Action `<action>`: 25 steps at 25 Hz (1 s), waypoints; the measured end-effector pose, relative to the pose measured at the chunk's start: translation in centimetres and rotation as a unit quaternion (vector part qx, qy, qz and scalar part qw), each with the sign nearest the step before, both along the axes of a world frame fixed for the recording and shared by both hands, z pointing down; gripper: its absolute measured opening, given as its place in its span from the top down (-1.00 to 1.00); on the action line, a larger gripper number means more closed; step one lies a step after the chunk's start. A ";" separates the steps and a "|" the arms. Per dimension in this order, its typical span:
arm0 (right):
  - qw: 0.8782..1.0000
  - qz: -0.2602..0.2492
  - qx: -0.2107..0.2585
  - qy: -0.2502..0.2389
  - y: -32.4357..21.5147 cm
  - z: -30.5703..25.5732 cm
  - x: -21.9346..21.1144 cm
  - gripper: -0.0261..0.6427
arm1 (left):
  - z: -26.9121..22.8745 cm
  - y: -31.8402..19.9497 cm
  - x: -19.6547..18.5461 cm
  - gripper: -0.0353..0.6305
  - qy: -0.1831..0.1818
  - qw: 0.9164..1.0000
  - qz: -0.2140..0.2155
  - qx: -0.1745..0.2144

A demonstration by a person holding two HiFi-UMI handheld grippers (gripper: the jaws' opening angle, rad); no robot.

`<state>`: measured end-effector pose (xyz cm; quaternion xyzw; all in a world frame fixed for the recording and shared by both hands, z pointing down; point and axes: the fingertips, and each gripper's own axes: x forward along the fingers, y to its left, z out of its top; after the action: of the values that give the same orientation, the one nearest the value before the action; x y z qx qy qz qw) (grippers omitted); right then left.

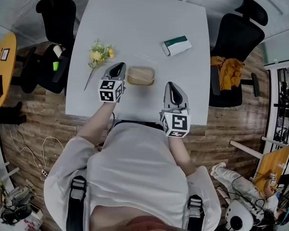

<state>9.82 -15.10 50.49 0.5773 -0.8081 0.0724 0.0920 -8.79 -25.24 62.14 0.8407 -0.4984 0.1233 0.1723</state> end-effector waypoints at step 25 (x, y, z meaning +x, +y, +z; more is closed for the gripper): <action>0.999 -0.018 0.049 -0.011 -1.7 -4.2 -0.5 0.89 | -16.1 3.3 -0.4 0.82 0.003 0.977 -0.007 0.213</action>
<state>9.34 -16.85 46.29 0.5660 -0.8217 0.0372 0.0558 -9.23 -21.97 46.07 0.8547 -0.5190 0.0107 -0.0088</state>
